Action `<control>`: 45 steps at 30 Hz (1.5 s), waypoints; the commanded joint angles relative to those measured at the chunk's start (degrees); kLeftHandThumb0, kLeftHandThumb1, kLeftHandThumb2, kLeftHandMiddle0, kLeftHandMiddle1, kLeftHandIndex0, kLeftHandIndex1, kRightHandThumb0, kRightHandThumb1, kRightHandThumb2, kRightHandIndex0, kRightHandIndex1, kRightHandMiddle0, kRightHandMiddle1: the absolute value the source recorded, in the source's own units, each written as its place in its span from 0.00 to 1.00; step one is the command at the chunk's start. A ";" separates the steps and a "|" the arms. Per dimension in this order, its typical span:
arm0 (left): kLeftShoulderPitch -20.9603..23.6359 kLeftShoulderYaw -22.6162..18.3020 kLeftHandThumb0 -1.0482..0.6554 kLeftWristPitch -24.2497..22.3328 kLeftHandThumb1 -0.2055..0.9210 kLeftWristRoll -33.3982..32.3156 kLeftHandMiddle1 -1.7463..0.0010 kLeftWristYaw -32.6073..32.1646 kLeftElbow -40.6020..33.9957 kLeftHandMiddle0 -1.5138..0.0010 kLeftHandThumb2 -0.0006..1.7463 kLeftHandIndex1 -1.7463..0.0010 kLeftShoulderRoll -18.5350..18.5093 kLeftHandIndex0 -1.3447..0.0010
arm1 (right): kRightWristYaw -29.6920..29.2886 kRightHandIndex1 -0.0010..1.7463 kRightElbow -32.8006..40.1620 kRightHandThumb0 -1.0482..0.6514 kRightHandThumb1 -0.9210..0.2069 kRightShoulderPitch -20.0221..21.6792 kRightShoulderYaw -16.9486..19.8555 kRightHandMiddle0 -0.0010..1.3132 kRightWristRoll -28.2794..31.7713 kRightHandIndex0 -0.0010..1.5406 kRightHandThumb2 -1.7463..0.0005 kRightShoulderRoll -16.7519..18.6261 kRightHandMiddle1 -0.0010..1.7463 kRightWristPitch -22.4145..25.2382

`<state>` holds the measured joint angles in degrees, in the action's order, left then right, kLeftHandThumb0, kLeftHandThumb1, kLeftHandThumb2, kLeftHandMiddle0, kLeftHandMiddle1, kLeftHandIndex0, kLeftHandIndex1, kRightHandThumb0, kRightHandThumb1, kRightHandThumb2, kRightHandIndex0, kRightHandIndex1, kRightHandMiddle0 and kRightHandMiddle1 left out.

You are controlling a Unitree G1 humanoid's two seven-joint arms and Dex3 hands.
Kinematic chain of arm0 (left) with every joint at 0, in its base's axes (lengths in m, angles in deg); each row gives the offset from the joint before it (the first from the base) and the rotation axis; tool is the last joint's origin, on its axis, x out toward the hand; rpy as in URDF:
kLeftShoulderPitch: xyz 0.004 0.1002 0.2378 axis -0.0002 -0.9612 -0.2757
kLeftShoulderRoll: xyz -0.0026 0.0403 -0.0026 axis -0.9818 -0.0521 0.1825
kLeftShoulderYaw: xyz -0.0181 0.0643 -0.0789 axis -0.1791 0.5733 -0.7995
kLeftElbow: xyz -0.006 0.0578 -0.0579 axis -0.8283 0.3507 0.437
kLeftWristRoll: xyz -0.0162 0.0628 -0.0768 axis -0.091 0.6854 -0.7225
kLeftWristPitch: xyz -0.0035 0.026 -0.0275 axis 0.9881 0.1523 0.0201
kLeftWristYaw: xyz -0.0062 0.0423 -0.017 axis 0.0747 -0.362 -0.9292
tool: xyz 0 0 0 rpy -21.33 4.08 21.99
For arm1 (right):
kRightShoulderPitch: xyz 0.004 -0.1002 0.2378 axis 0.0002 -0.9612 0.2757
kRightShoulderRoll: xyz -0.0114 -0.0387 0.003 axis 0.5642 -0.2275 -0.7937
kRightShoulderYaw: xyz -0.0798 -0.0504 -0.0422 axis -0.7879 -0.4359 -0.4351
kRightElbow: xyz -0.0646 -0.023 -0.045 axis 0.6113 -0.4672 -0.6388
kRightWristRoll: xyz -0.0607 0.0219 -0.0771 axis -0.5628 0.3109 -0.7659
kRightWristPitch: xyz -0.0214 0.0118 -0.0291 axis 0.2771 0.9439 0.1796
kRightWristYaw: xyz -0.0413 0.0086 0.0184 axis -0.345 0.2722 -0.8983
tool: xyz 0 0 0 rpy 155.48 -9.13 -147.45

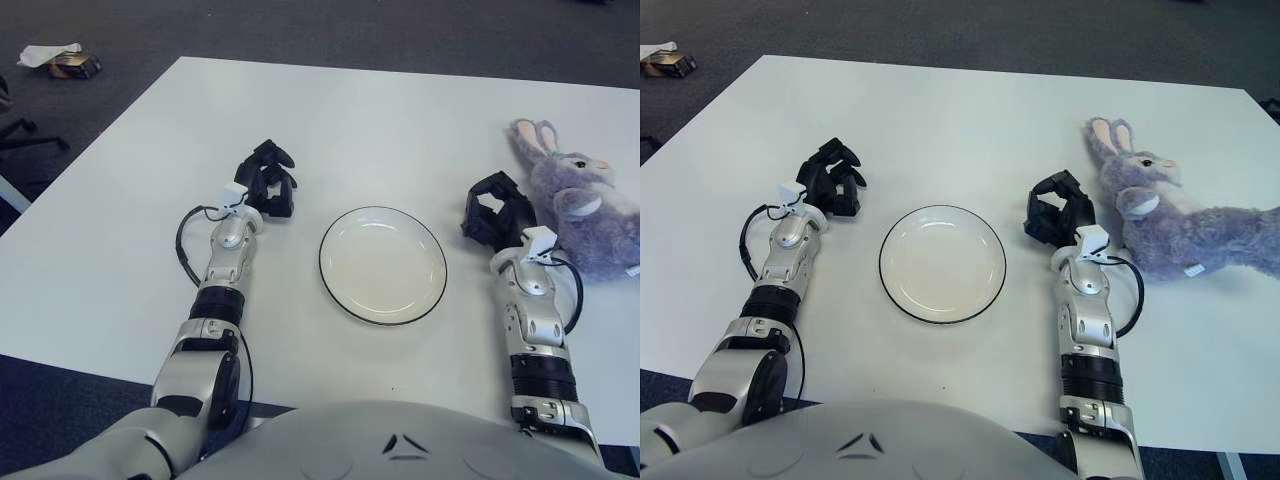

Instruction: Put the doll into the plate.

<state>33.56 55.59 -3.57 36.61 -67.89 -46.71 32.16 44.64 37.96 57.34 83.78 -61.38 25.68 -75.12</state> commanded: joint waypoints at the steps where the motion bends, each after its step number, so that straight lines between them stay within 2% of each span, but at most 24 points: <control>1: -2.96 0.28 0.61 0.14 0.30 0.28 0.00 -0.20 2.61 0.58 0.88 0.00 0.56 0.53 | 1.19 1.00 -1.17 0.37 0.37 -3.34 0.20 0.36 1.15 0.74 0.38 0.50 1.00 2.80; 18: -2.51 0.39 0.61 0.59 0.30 0.28 0.00 -0.10 3.69 0.58 0.88 0.00 1.19 0.53 | 3.14 1.00 3.29 0.37 0.37 -3.92 3.02 0.36 3.28 0.74 0.38 -0.37 1.00 3.09; 26: -2.81 0.20 0.61 0.24 0.30 0.23 0.00 -0.52 2.87 0.58 0.88 0.00 1.32 0.54 | 2.21 1.00 11.53 0.37 0.34 -4.02 3.73 0.33 2.79 0.71 0.41 -1.07 1.00 5.81; 29: -2.99 0.09 0.61 -0.13 0.30 0.11 0.00 -0.54 2.45 0.58 0.88 0.00 1.31 0.53 | 1.55 1.00 18.16 0.37 0.33 -4.78 3.76 0.33 2.68 0.70 0.41 -1.33 1.00 8.96; 32: -3.09 0.00 0.61 -0.38 0.30 -0.03 0.00 -0.35 2.27 0.58 0.88 0.00 1.27 0.53 | 1.19 1.00 21.34 0.38 0.33 -5.32 3.85 0.33 2.36 0.68 0.42 -1.44 1.00 10.72; 39: -3.25 -0.30 0.61 -0.84 0.30 -0.43 0.00 -0.27 1.88 0.58 0.88 0.00 1.18 0.53 | -0.61 1.00 29.23 0.38 0.32 -6.78 4.48 0.32 -1.70 0.63 0.43 -2.69 1.00 11.85; 42: -3.27 -0.34 0.61 -1.32 0.30 -0.19 0.00 -0.79 1.64 0.58 0.88 0.00 1.21 0.53 | -0.97 1.00 33.14 0.38 0.31 -8.47 5.30 0.31 -5.22 0.59 0.43 -4.15 1.00 9.32; 44: -3.25 -0.37 0.61 -1.45 0.22 -0.01 0.00 -1.11 1.57 0.48 0.92 0.05 1.23 0.51 | -0.89 1.00 35.14 0.38 0.30 -9.38 5.74 0.31 -7.92 0.56 0.44 -5.51 1.00 7.97; 45: -3.24 -0.37 0.61 -1.47 0.21 0.07 0.00 -1.24 1.55 0.46 0.93 0.06 1.24 0.50 | -0.80 1.00 35.93 0.43 0.35 -9.74 5.92 0.31 -9.11 0.53 0.40 -6.10 0.99 7.50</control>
<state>33.67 55.19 -3.74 36.62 -68.26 -47.23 32.68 44.06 70.75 49.05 88.49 -67.22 21.68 -65.47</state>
